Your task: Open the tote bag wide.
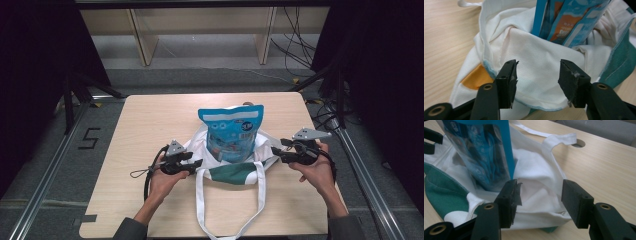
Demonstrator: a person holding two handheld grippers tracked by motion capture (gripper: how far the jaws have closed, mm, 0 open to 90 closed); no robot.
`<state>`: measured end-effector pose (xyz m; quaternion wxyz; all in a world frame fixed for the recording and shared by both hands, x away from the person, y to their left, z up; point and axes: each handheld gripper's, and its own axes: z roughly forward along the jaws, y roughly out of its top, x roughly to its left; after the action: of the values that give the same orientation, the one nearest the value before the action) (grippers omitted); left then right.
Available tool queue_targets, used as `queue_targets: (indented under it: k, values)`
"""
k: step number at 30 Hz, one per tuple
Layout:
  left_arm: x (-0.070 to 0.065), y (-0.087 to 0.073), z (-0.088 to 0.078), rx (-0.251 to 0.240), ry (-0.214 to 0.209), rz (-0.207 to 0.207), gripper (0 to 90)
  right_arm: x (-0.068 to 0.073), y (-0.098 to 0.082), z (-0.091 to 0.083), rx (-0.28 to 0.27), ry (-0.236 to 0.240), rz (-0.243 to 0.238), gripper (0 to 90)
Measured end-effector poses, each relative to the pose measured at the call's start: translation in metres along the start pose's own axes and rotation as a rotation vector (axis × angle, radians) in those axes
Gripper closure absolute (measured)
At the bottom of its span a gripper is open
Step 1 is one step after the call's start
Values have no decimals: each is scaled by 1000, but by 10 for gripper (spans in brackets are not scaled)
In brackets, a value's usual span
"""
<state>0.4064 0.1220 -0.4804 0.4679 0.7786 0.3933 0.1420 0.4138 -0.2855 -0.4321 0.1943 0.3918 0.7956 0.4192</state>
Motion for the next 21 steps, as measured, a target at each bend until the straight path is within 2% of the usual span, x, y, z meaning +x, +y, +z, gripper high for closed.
queue_targets:
  k: [1,2,3,4,5,6,7,9,10,11,12,13,14,15,16,17,18,19,20,21]
  values:
    - [1,1,-4,16,2,11,463,1,-1,0,-3,-1,5,472]
    - [1,2,-5,-3,-4,-7,452,1,-2,-1,9,6,4,466]
    - [3,2,-8,3,-2,5,438,0,-3,-2,5,14,-13,458]
    - [2,3,-10,-9,5,-15,423,2,-4,-2,-4,11,16,457]
    - [3,3,-13,-4,2,-12,414,0,-5,-3,-11,19,-3,454]
    - [3,3,-15,-6,4,-16,407,1,-5,-3,-10,29,13,446]
    - [4,3,-18,12,8,1,398,2,-6,-5,-9,17,9,444]
    - [4,2,-19,-5,1,-18,381,3,-7,-7,-12,21,8,441]
    - [5,2,-20,5,0,-19,370,4,-7,-8,-2,24,9,438]
    - [6,2,-22,31,0,-2,359,5,-8,-9,-13,23,12,435]
    - [5,1,-21,19,0,-14,353,3,-8,-9,-17,14,-20,432]
    - [5,1,-21,21,3,-23,348,5,-9,-10,-10,30,13,429]
    - [6,0,-22,36,3,-5,345,4,-9,-11,-5,22,-8,426]
    - [6,-1,-22,39,4,-3,345,7,-10,-12,-2,24,4,422]
    - [5,-1,-22,33,4,-15,345,8,-11,-12,-10,22,11,419]
    - [6,-1,-23,41,1,-3,343,8,-11,-13,1,30,-5,416]
    - [5,-2,-24,36,9,-16,342,8,-12,-13,-7,29,-13,413]
    - [5,-2,-24,27,7,-26,341,10,-12,-14,7,28,7,409]
    - [6,-2,-24,21,6,-25,339,11,-13,-14,2,26,3,406]
    - [7,-2,-25,37,12,-16,335,10,-13,-15,6,26,-16,402]
